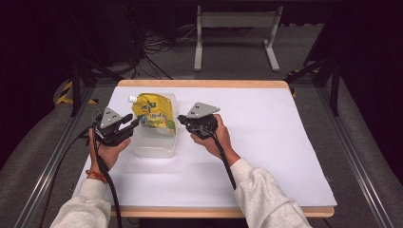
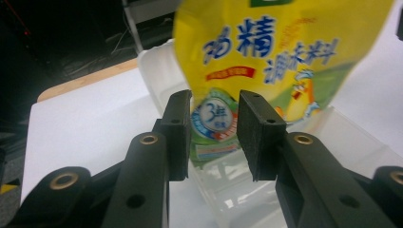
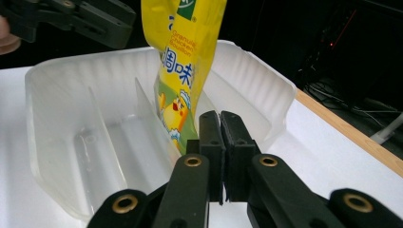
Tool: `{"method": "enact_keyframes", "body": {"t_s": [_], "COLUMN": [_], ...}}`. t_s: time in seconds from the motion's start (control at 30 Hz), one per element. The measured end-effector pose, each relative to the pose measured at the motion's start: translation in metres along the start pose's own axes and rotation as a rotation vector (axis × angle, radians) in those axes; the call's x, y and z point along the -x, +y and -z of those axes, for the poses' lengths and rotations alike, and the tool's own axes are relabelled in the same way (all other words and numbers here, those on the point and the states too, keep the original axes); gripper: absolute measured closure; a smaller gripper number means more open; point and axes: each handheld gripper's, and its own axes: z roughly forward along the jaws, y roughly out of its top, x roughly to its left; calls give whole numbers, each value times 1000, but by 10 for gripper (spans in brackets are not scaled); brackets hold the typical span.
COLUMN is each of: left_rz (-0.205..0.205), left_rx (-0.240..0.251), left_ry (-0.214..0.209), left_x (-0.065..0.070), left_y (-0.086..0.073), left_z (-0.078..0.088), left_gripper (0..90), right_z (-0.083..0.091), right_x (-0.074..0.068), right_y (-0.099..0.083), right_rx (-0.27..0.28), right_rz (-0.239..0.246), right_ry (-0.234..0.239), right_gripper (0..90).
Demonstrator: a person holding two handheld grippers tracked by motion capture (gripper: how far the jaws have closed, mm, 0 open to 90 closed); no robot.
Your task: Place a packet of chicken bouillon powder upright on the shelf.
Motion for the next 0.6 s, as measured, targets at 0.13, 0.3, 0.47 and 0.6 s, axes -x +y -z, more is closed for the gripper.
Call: {"method": "enact_keyframes", "body": {"t_s": [0.13, 0.3, 0.47, 0.6], "left_rz": [-21, -30, -45, -65], "left_rx": [12, 19, 23, 21], "left_ry": [-4, -18, -40, -49], "left_x": [8, 16, 32, 42], "left_y": [-2, -3, -5, -6], "left_z": [5, 9, 11, 12], "left_gripper": [626, 566, 488, 436], "right_z": [6, 13, 19, 25], "right_x": [2, 3, 4, 5], "right_y": [-1, -2, -5, -9], "right_rx": [-6, -20, -34, -52], "right_rz": [11, 39, 55, 67], "right_ry": [-10, -23, -32, -42], "right_gripper": [880, 868, 859, 841]}}
